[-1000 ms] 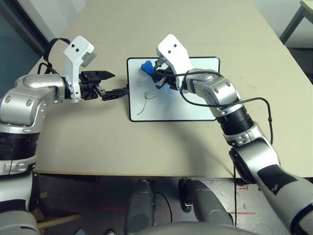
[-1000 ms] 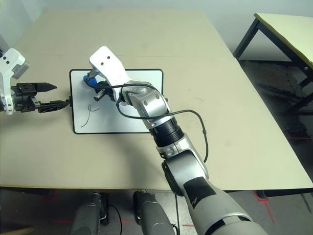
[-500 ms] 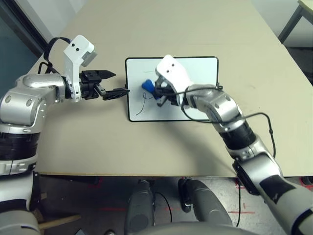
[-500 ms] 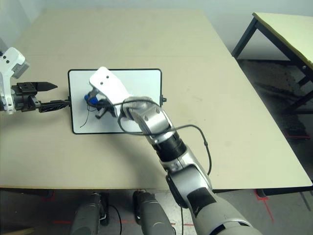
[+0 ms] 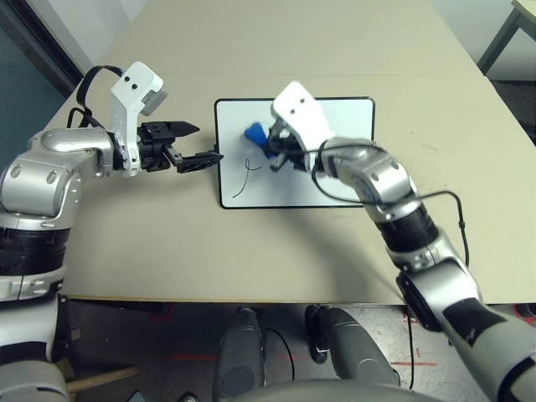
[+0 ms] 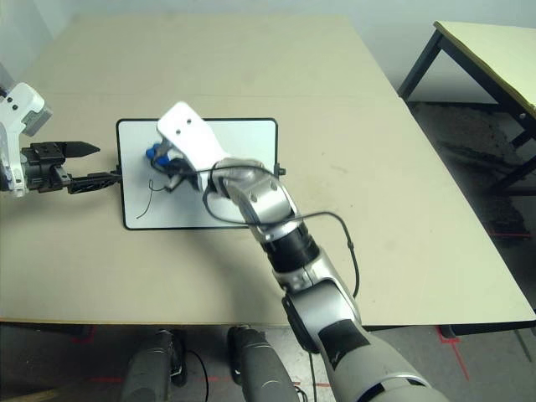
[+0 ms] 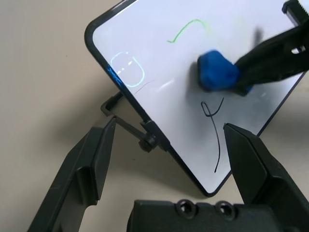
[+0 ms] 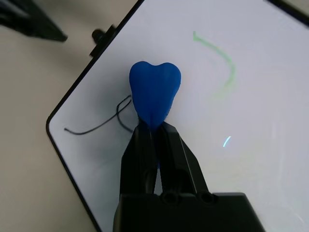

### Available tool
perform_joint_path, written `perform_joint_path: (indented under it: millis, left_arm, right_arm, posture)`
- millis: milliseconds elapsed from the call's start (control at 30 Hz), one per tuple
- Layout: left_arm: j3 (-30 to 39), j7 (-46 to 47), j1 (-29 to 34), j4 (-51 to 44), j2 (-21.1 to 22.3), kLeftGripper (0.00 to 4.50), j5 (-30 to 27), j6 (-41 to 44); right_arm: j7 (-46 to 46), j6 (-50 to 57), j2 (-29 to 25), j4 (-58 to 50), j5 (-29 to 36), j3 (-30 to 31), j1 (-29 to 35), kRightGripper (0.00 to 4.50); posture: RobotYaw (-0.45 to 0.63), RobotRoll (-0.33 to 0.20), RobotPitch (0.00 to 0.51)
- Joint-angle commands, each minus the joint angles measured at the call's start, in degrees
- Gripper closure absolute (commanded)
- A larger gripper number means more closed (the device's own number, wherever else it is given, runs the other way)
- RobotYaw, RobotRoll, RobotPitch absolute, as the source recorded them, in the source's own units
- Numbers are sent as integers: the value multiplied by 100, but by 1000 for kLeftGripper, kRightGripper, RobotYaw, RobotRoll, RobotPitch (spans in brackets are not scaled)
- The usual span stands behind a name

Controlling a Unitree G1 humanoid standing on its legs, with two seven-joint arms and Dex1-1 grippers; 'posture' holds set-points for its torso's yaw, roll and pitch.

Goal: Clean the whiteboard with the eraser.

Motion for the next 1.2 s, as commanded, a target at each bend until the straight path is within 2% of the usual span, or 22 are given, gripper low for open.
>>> perform_joint_path:
  millis: [33, 200, 300, 433, 633, 733, 1000, 1200]
  left_arm:
    - [-17, 8, 22, -24, -37, 0, -16, 27]
    - [-20, 22, 11, -11, -70, 0, -3, 19]
    - [3, 19, 38, -28, -64, 0, -11, 21]
    - [26, 30, 70, -65, -58, 0, -25, 41]
    - [43, 52, 87, -74, -69, 0, -34, 43]
    - [38, 55, 73, -47, -74, 0, -29, 28]
    - [55, 107, 75, 34, -90, 0, 10, -16]
    - [195, 148, 79, 348, 76, 0, 118, -136]
  right_arm:
    - [-71, -174, -20, 439, -97, -215, -380, 4491]
    - [-265, -865, -40, 1664, -189, -671, -1179, 4492]
    - [-319, -1093, -18, 2015, -215, -778, -1377, 4492]
    - [-269, -1063, 37, 1925, -227, -697, -1265, 4493]
    - [-123, -424, 195, 841, -149, -264, -608, 4493]
    - [-98, -302, 203, 664, -159, -230, -532, 4494]
    - [-217, -608, 491, 1296, -219, -381, -996, 4498]
    - [-334, -988, 716, 1911, -244, -556, -1414, 4499]
  posture:
    - [-71, 0, 180]
    - [-71, 0, 179]
    - [-70, 0, 180]
    - [-68, 0, 181]
    - [-69, 0, 181]
    - [-72, 0, 180]
    - [-68, 0, 176]
    - [-56, 0, 176]
